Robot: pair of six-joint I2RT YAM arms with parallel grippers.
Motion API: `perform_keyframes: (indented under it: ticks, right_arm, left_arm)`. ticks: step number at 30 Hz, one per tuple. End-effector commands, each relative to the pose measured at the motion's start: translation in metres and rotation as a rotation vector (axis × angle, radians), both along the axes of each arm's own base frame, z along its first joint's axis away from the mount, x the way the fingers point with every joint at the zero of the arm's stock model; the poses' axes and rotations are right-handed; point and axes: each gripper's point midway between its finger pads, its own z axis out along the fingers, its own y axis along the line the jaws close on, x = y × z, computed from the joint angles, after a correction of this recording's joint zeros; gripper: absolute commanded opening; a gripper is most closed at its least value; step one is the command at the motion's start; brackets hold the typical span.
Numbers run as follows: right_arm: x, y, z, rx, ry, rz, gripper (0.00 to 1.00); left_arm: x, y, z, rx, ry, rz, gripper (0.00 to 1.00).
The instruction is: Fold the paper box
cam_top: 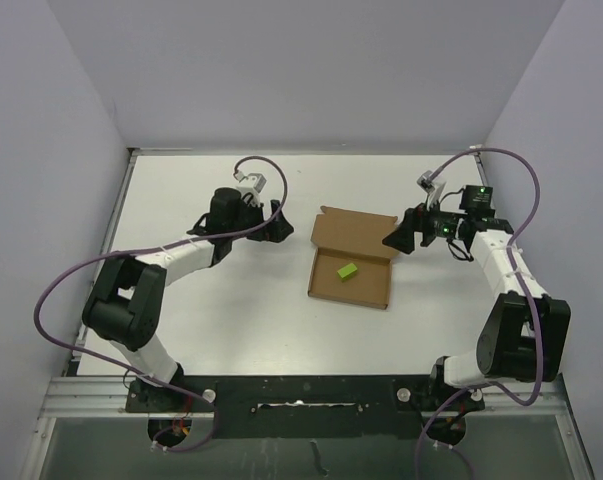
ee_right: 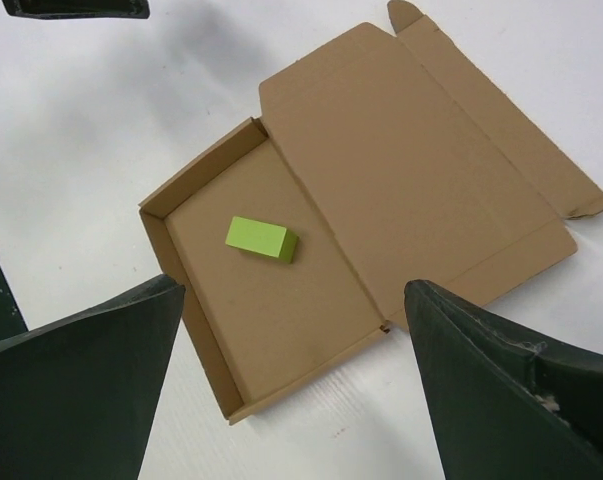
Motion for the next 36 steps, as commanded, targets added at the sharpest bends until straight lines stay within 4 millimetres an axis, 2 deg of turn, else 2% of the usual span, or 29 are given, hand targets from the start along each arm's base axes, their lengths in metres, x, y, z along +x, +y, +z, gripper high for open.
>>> perform_keyframes:
  ticks: [1, 6, 10, 13, 16, 18, 23, 29, 36]
  right_arm:
    - [0.005, 0.004, 0.011, 0.066, -0.034, 0.016, 0.99]
    - [0.007, 0.001, 0.0, 0.075, 0.01, 0.004, 0.99]
    - [0.007, 0.0, -0.002, 0.079, 0.017, -0.004, 0.99]
    - [0.007, -0.001, -0.002, 0.081, 0.018, -0.009, 1.0]
    - [0.007, -0.001, -0.003, 0.083, 0.022, -0.01, 1.0]
    - [0.007, -0.001, -0.003, 0.083, 0.025, -0.012, 1.0]
    - [0.008, -0.002, -0.003, 0.077, 0.022, -0.015, 1.0]
    - [0.008, -0.003, -0.003, 0.076, 0.021, -0.015, 1.0]
    - [0.008, -0.003, -0.003, 0.075, 0.019, -0.016, 1.0]
  left_arm:
    - [0.015, -0.004, 0.029, -0.007, -0.077, -0.013, 0.98]
    - [0.023, -0.041, 0.031, -0.154, 0.038, -0.136, 0.97]
    - [0.036, -0.062, 0.023, -0.246, 0.131, -0.176, 0.89]
    - [0.044, -0.072, 0.017, -0.294, 0.185, -0.193, 0.8]
    - [0.048, -0.084, 0.005, -0.339, 0.269, -0.229, 0.6]
    - [0.049, -0.092, -0.003, -0.365, 0.317, -0.251, 0.55]
    - [0.058, -0.099, -0.024, -0.349, 0.38, -0.248, 0.52]
    - [0.071, -0.095, -0.046, -0.248, 0.405, -0.224, 0.52]
    - [0.069, -0.104, -0.066, -0.183, 0.46, -0.253, 0.44]
